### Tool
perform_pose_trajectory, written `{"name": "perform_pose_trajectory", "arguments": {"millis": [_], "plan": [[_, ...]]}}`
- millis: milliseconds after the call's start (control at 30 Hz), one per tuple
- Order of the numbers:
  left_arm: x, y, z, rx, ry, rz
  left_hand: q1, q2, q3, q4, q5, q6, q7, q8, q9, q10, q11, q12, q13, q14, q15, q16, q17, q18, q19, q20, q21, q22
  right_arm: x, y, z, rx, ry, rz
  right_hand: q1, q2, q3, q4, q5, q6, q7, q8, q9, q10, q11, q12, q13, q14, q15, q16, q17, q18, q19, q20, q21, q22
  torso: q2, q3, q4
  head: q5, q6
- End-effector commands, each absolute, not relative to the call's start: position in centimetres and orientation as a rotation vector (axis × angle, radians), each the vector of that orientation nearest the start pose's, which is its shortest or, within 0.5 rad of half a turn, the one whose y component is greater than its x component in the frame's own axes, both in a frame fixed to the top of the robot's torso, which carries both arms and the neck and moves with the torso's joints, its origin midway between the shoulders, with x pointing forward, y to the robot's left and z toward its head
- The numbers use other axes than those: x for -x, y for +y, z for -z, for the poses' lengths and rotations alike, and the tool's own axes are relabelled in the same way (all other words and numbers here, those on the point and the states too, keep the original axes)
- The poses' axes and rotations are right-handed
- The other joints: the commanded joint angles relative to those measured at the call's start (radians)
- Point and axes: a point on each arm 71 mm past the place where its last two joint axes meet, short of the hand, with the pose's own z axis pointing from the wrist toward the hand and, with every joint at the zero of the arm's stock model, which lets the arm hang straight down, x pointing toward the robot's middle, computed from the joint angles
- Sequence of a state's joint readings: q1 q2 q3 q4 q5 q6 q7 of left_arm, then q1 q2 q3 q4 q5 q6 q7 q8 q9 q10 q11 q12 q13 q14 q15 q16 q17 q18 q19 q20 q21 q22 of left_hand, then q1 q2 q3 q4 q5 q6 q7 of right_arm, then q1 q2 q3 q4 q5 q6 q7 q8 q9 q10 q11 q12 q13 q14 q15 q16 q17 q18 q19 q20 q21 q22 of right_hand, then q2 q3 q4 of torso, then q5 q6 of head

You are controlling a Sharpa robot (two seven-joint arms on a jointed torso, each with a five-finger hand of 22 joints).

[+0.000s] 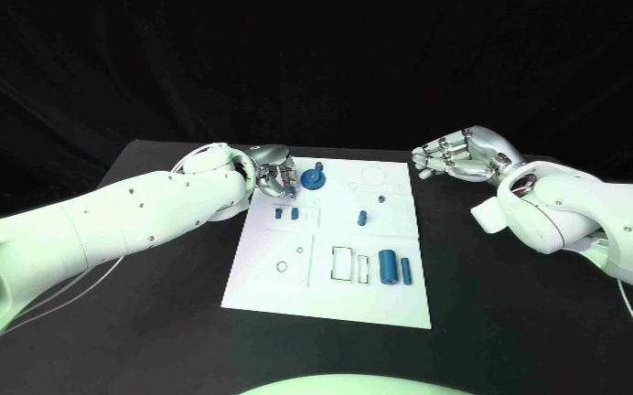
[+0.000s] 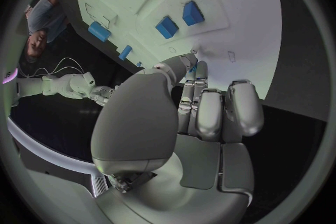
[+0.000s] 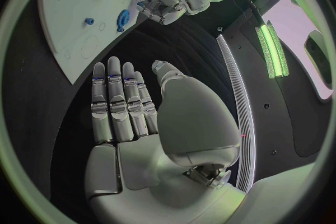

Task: Assemble the parts on the task board

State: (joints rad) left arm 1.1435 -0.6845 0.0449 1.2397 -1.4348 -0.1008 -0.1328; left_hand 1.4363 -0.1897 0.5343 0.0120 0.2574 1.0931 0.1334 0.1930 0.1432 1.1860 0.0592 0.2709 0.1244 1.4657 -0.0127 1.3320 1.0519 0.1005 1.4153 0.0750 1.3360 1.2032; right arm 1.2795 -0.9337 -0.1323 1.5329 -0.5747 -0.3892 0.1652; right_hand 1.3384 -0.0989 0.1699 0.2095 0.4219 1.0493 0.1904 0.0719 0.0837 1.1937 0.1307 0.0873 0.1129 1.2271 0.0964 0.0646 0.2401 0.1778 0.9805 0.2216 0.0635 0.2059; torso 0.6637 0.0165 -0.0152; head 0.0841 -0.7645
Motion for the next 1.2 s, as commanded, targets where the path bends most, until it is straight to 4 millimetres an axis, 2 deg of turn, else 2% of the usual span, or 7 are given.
{"name": "perform_pose_trajectory", "arguments": {"millis": [33,267,1200], "plan": [[-53.08,20.15,21.98,-0.091,1.915,0.533,-0.012,0.001,-0.008,-0.001,-0.004,0.009,-0.001,-0.006,0.001,0.009,0.000,-0.004,0.000,0.005,-0.007,0.004,-0.001,-0.020,0.003,0.002,0.002,-0.001,-48.69,-24.83,17.47,-0.592,1.625,-1.092,0.006,-0.002,0.002,-0.001,0.006,-0.003,0.001,0.000,-0.001,-0.007,0.000,0.005,-0.001,-0.005,-0.001,0.000,-0.001,0.008,-0.006,0.002,0.005,-0.001,0.000,0.0007,0.0000,0.001,0.000],[-53.09,20.05,22.15,-0.099,1.928,0.530,-0.013,0.002,-0.009,-0.001,-0.004,0.010,-0.002,-0.007,0.001,0.010,0.000,-0.005,0.000,0.005,-0.007,0.004,-0.002,-0.020,0.003,0.002,0.002,-0.002,-48.70,-24.81,17.47,-0.591,1.625,-1.092,0.006,-0.002,0.002,-0.001,0.006,-0.003,0.001,0.000,-0.001,-0.007,0.000,0.005,-0.001,-0.005,-0.001,0.000,-0.001,0.008,-0.006,0.002,0.005,-0.001,0.000,-0.0003,-0.0003,0.000,-0.002],[-53.18,20.05,22.43,-0.135,1.932,0.489,-0.015,0.005,-0.012,-0.003,-0.006,0.016,-0.004,-0.008,0.002,0.016,-0.002,-0.009,0.002,0.004,-0.008,0.005,-0.003,-0.019,0.001,0.000,0.001,-0.004,-48.73,-24.76,17.48,-0.591,1.626,-1.095,0.006,-0.002,0.002,-0.001,0.006,-0.003,0.001,0.000,-0.001,-0.007,0.000,0.005,-0.001,-0.005,-0.001,0.000,-0.001,0.008,-0.006,0.002,0.005,-0.001,0.001,0.0005,0.0007,0.000,-0.004]]}}
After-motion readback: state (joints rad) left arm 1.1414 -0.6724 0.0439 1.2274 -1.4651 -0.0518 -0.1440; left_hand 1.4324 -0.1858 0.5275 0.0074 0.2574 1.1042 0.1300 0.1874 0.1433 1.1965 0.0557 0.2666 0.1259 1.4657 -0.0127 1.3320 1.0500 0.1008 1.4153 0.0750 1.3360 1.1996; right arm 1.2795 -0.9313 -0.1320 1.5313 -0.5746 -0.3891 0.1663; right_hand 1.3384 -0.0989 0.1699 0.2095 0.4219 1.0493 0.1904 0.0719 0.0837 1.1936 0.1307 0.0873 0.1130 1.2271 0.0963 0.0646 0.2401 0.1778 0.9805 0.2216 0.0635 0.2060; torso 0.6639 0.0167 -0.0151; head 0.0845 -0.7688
